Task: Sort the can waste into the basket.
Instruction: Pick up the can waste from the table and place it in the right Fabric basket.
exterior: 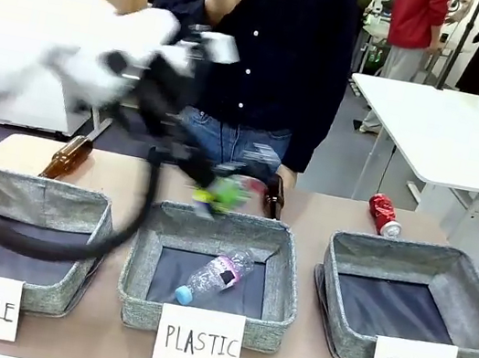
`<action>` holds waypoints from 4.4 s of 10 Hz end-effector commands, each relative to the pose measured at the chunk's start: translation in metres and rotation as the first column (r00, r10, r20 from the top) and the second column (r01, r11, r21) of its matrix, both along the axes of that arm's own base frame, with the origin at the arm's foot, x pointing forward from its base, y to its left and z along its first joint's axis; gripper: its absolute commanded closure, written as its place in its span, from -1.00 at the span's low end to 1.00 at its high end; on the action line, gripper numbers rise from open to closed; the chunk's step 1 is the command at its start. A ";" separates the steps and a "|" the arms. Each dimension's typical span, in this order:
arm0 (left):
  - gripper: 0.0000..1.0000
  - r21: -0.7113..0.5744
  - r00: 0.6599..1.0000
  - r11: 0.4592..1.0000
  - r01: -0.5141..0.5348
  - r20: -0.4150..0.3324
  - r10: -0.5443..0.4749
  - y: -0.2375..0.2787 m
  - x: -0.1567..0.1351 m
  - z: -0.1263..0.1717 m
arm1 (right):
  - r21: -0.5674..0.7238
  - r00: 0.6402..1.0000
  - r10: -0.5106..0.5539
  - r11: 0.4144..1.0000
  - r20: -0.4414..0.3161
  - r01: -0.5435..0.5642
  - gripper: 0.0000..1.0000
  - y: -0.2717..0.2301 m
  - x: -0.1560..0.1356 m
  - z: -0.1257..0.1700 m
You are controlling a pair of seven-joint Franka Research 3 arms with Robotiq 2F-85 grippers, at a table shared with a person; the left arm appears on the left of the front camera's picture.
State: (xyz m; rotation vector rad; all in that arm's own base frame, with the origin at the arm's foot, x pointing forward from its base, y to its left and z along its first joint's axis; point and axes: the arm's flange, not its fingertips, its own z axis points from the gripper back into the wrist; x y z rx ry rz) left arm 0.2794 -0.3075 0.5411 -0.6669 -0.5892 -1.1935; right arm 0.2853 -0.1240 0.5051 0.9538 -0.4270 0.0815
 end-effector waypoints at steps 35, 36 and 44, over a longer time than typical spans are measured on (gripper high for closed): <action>-1.00 -0.038 0.727 0.882 -0.470 -0.584 0.362 0.246 0.045 -0.051 | 0.244 0.953 0.155 0.966 -0.261 -0.090 -1.00 0.188 0.094 0.004; -1.00 -0.038 0.727 0.882 -0.470 -0.584 0.362 0.246 0.045 -0.051 | 0.268 0.940 0.321 0.921 -0.114 -0.282 -1.00 0.204 0.079 -0.005; -1.00 -0.038 0.727 0.882 -0.470 -0.584 0.362 0.246 0.045 -0.051 | 0.268 0.940 0.321 0.921 -0.114 -0.282 -1.00 0.204 0.079 -0.005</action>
